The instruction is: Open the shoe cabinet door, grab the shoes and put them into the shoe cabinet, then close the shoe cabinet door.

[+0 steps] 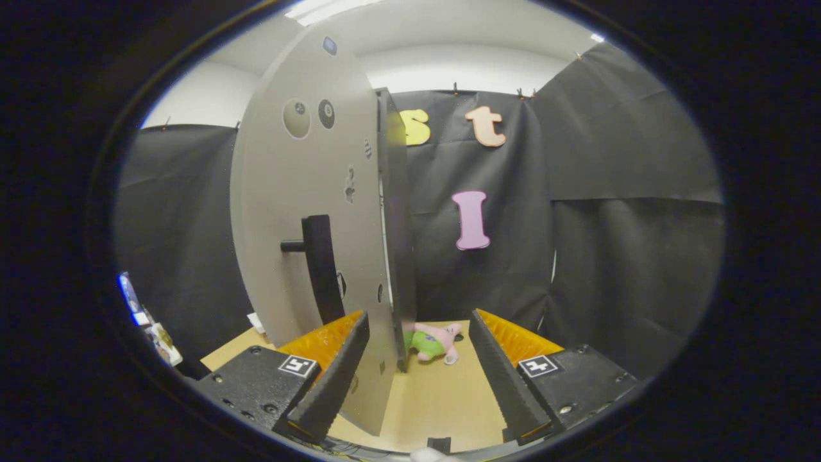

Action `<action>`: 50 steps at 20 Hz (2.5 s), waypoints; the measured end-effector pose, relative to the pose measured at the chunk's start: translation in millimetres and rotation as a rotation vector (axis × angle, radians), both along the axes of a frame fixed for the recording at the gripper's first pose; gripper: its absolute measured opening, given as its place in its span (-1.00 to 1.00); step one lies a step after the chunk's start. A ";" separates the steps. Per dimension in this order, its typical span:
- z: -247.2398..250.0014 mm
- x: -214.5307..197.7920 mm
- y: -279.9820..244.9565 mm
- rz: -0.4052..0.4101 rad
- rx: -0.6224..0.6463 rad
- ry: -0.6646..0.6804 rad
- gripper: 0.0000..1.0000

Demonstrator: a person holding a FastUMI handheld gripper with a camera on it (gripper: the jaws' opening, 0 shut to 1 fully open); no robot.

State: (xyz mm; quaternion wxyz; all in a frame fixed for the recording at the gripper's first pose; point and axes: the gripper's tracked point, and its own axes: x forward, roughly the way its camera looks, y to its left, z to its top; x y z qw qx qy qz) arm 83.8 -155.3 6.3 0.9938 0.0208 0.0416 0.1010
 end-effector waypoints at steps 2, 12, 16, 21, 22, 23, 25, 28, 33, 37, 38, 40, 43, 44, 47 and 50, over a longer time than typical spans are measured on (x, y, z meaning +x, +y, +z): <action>5.3 3.7 3.0 0.025 -0.014 -0.016 0.97; 3.5 -6.1 39.1 -0.034 -0.045 -0.003 0.89; -2.4 -10.5 80.9 -0.059 -0.027 0.009 0.89; -3.7 -5.9 142.7 -0.056 -0.021 0.005 0.89; -4.0 -3.5 154.1 -0.053 -0.019 0.006 0.89; -4.1 -0.1 166.8 -0.048 -0.019 0.005 0.89; -3.1 6.5 191.5 -0.032 -0.014 0.005 0.89; -0.3 16.9 233.0 0.009 0.000 -0.004 0.89; -0.8 36.4 289.6 0.066 -0.010 -0.012 0.95; -1.3 38.1 298.7 0.060 0.004 -0.002 0.95; -1.1 37.6 297.8 0.055 0.001 -0.002 0.95; 0.2 36.0 293.0 0.032 -0.006 -0.007 0.95; 0.6 29.4 280.1 0.000 -0.006 -0.004 0.95; 1.1 25.3 274.7 -0.014 -0.009 -0.003 0.95; 2.3 9.1 251.9 -0.065 -0.022 -0.010 0.95; 0.4 -14.0 231.5 -0.107 -0.023 -0.011 0.95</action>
